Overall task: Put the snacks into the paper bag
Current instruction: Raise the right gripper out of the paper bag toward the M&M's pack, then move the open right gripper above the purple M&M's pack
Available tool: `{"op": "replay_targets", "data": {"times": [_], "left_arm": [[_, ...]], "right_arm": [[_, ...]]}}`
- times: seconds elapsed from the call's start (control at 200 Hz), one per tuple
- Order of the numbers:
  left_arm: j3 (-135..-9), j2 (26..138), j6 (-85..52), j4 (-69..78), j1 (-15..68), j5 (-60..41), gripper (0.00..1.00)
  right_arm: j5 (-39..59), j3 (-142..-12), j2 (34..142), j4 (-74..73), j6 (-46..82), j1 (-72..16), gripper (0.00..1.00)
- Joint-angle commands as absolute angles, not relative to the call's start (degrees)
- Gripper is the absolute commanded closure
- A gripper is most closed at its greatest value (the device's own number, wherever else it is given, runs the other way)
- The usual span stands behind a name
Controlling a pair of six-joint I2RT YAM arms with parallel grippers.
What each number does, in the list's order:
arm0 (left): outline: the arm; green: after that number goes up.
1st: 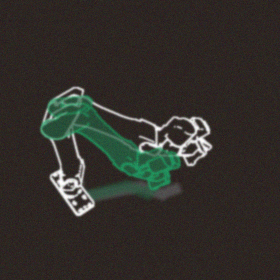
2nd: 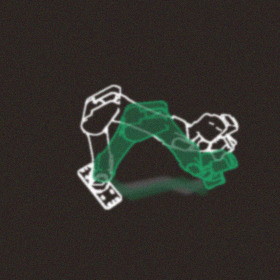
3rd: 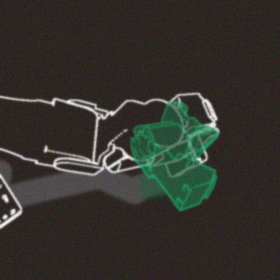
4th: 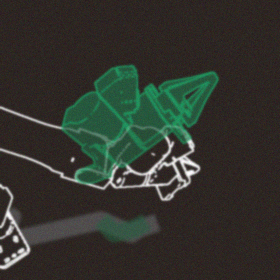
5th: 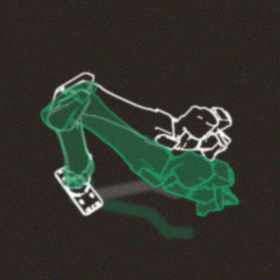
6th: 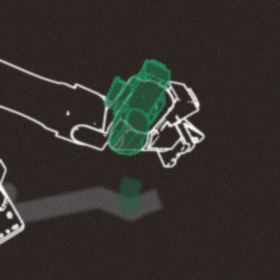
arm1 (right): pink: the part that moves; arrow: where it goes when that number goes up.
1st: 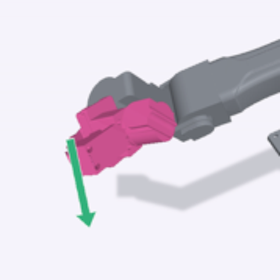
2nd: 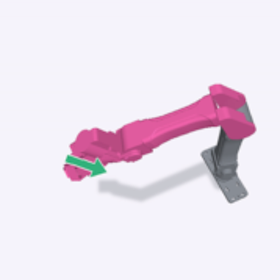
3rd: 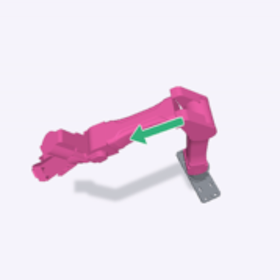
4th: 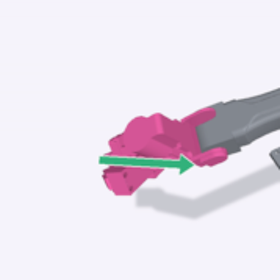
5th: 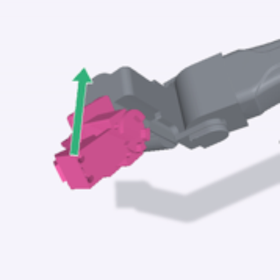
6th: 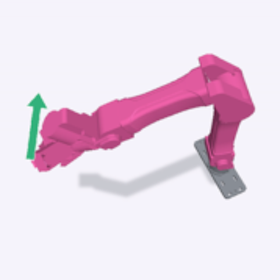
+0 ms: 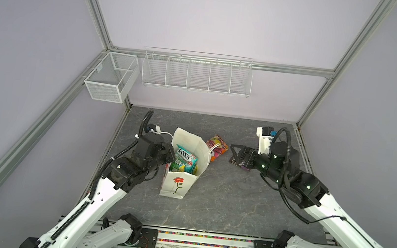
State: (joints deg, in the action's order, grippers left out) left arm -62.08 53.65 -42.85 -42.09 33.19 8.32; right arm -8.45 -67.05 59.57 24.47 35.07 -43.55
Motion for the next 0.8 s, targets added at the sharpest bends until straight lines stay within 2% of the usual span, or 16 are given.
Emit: {"op": "replay_targets", "data": {"times": [0.0, 0.795], "left_arm": [[-63.64, 52.77, -42.26, -41.84, 33.57, 9.62, 1.00], [-62.93, 51.28, -41.41, -43.50, 33.50, 11.45, 1.00]], "right_arm": [[-6.53, -66.09, 59.47, 24.10, 36.20, -42.12, 0.11], [0.34, -60.82, 60.42, 23.04, 36.16, -29.36, 0.11]]}}
